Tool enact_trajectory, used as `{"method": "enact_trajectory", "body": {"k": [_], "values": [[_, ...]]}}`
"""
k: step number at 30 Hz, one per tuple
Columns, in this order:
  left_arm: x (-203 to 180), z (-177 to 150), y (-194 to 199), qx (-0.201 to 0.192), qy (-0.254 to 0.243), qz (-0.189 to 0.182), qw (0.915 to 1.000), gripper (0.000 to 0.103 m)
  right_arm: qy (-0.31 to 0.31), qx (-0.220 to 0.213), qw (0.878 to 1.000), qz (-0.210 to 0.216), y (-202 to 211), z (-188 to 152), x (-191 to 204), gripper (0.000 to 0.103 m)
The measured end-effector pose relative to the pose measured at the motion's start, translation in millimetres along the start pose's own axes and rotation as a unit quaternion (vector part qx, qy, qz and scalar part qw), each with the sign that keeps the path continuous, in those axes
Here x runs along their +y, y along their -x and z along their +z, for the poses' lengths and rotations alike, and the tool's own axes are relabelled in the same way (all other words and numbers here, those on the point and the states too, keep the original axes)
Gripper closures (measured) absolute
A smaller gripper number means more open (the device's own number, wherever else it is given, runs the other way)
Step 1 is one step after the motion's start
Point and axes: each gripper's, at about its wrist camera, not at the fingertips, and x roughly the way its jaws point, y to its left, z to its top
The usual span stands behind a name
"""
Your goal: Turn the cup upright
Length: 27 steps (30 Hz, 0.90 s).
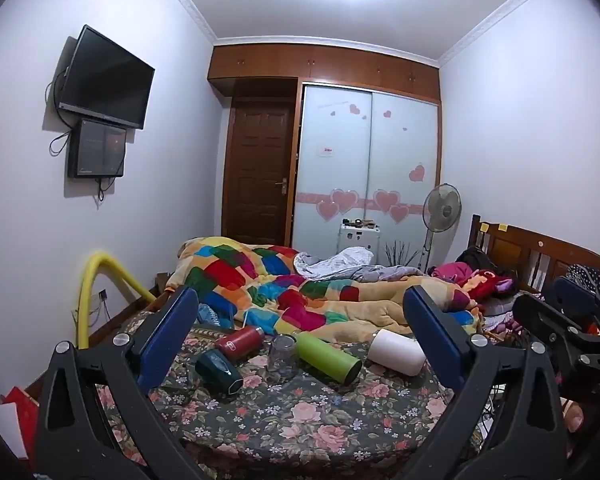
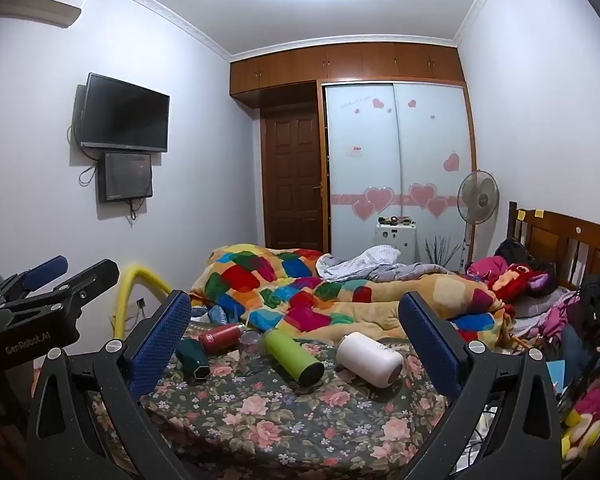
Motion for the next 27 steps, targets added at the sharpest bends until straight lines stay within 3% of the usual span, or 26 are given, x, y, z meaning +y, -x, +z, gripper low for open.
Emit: {"method": "enact_trajectory", "body": {"k": [27], "values": [[8.1,-10.5,-9.5,0.018,0.012,0.005,0.9998,0.000,0.000,0.018,1.000,0.004,-6.2,-7.3,3.6,0.000]]}}
